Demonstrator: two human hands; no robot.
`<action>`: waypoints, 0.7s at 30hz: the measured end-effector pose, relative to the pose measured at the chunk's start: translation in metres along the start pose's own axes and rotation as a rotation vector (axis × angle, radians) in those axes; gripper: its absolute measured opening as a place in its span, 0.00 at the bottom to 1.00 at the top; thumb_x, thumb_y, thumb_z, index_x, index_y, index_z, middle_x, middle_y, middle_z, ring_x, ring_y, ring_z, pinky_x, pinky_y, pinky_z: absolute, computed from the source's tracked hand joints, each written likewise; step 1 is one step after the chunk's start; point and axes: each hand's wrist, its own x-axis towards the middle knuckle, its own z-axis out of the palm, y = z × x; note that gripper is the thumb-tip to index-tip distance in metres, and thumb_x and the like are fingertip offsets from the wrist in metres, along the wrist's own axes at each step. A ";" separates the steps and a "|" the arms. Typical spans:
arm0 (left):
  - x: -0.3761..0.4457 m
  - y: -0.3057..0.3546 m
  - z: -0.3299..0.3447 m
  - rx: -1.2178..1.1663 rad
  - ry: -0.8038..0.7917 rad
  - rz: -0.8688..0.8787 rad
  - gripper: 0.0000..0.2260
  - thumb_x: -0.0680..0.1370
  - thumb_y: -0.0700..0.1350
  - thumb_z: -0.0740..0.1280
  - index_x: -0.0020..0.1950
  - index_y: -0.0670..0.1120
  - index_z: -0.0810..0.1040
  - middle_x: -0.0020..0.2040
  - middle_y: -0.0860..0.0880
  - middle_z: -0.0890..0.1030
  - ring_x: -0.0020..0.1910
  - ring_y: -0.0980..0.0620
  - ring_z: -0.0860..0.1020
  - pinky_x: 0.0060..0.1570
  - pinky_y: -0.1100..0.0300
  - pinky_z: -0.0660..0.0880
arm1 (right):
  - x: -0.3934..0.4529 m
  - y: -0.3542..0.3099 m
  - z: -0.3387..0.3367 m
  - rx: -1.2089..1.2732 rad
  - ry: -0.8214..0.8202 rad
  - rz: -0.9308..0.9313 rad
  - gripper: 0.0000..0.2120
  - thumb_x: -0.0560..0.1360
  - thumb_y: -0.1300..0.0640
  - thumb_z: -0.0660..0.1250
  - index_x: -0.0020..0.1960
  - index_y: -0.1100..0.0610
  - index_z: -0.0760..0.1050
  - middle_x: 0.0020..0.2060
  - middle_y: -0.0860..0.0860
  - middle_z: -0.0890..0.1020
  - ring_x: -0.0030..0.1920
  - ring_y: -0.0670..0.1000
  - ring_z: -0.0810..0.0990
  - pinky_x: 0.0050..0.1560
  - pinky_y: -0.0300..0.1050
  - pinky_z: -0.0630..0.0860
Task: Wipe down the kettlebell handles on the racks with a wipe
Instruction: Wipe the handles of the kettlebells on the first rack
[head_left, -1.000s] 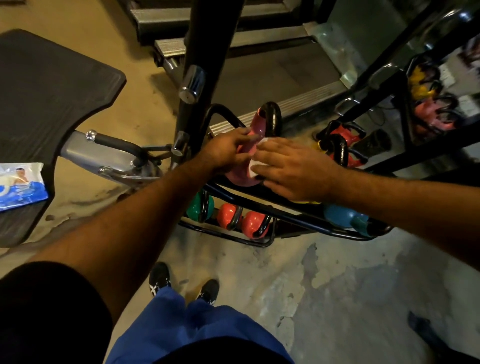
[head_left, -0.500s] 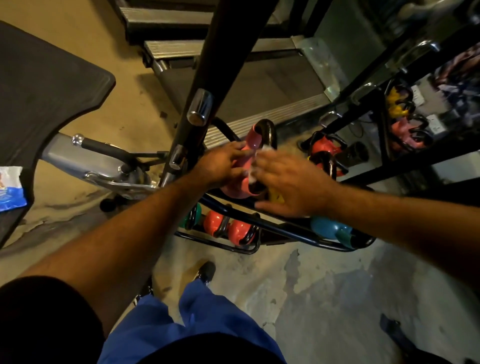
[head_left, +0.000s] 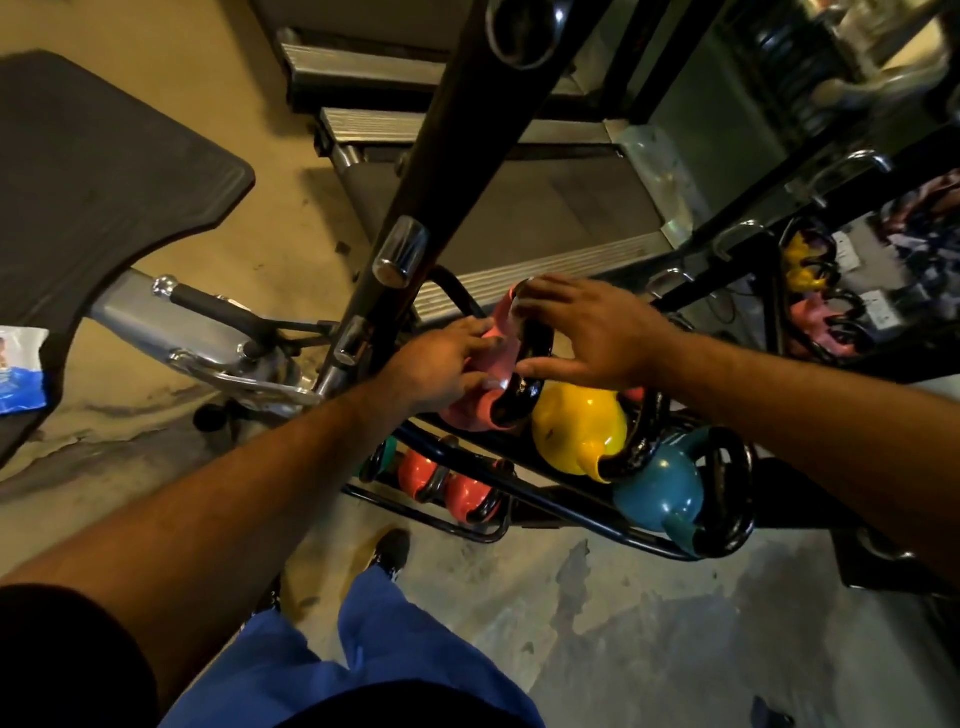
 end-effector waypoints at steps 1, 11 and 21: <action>0.000 -0.001 0.000 0.001 0.007 0.007 0.27 0.77 0.53 0.70 0.74 0.54 0.69 0.79 0.53 0.61 0.77 0.52 0.60 0.74 0.53 0.60 | 0.002 0.000 0.003 -0.015 -0.010 -0.047 0.46 0.74 0.23 0.45 0.71 0.58 0.74 0.71 0.58 0.75 0.74 0.57 0.68 0.74 0.51 0.62; 0.002 -0.003 0.003 0.037 -0.007 0.012 0.29 0.77 0.55 0.69 0.77 0.54 0.65 0.79 0.54 0.60 0.78 0.55 0.56 0.75 0.56 0.57 | 0.020 0.016 -0.006 0.015 -0.067 -0.069 0.39 0.76 0.28 0.51 0.68 0.58 0.77 0.68 0.54 0.78 0.70 0.53 0.72 0.68 0.51 0.71; 0.001 -0.002 0.003 0.050 -0.010 0.020 0.28 0.77 0.57 0.67 0.76 0.55 0.65 0.79 0.57 0.59 0.77 0.55 0.57 0.74 0.54 0.60 | 0.035 0.032 -0.016 0.146 -0.138 0.013 0.34 0.76 0.30 0.58 0.69 0.53 0.75 0.68 0.50 0.76 0.64 0.52 0.77 0.59 0.52 0.77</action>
